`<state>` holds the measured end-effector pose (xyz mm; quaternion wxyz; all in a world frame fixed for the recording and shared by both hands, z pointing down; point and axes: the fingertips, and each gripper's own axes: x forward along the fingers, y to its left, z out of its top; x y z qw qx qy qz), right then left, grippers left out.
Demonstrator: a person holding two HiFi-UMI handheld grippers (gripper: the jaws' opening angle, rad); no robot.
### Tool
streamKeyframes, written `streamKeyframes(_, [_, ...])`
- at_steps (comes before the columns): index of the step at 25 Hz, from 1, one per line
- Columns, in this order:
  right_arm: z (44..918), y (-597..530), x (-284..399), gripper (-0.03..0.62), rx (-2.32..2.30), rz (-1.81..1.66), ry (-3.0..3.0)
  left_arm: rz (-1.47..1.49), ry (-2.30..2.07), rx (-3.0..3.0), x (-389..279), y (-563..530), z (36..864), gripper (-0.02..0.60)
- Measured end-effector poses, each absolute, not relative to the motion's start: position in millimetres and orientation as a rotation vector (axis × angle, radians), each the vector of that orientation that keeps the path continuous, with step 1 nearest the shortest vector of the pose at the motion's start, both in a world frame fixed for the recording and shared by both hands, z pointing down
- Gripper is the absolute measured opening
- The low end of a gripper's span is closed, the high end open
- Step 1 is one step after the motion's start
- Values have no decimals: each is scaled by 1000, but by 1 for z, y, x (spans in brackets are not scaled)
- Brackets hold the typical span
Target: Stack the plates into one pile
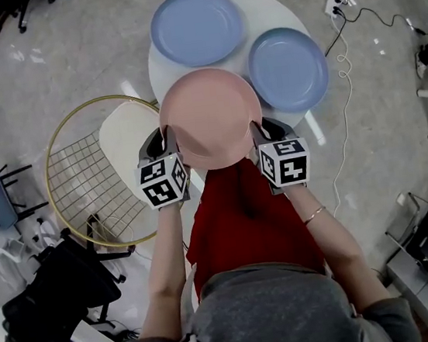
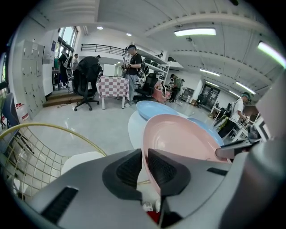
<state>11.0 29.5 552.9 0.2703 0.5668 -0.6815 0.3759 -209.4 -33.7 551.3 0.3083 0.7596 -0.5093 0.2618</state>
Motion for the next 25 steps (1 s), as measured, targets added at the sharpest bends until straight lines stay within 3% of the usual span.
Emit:
streamKeyframes(12, [506, 20, 41, 91, 1719, 955, -1827, 609, -1283, 2151, -173, -63, 504, 51])
streamKeyframes(25, [486, 31, 129, 91, 1952, 950, -1688, 632, -1102, 2329, -66, -90, 480, 49])
